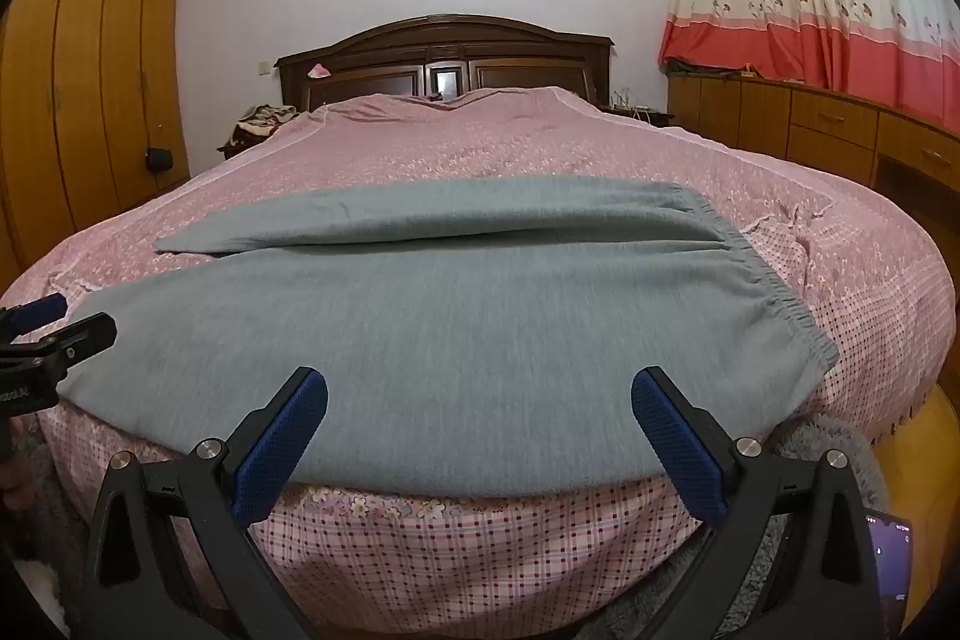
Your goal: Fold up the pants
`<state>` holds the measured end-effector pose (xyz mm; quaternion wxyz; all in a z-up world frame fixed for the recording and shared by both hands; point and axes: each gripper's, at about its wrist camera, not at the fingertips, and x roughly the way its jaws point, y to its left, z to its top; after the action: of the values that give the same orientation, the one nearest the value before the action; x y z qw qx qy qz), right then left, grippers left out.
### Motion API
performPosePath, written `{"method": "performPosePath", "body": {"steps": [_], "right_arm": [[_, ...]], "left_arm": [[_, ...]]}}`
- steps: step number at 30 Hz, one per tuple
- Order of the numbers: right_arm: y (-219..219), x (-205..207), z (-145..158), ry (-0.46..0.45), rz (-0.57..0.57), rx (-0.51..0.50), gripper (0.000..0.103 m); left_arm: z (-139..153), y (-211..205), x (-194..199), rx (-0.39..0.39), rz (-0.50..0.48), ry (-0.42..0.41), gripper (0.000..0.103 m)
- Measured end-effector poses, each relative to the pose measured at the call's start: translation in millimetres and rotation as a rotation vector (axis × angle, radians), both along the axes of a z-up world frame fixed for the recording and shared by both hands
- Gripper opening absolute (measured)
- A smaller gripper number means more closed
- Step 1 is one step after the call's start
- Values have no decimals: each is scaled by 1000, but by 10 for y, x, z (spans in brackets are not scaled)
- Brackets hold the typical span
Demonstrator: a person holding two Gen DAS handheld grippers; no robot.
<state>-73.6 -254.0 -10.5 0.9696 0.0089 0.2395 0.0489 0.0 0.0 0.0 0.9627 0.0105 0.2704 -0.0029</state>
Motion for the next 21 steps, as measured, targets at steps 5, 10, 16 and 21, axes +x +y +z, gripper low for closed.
{"method": "performPosePath", "body": {"steps": [5, 10, 16, 21], "right_arm": [[-4, 6, -4, 3, 2, 0, 103], [3, 10, -7, 1, 3, -5, 103], [-18, 10, -7, 1, 8, -9, 103], [14, 20, -20, 10, 4, -4, 103]], "left_arm": [[-1, 0, 0, -6, 0, -5, 103], [-2, -1, -2, -10, -2, -6, 103], [-2, 1, -1, -11, -1, -5, 103], [6, -4, 0, -14, -4, -5, 103]]}}
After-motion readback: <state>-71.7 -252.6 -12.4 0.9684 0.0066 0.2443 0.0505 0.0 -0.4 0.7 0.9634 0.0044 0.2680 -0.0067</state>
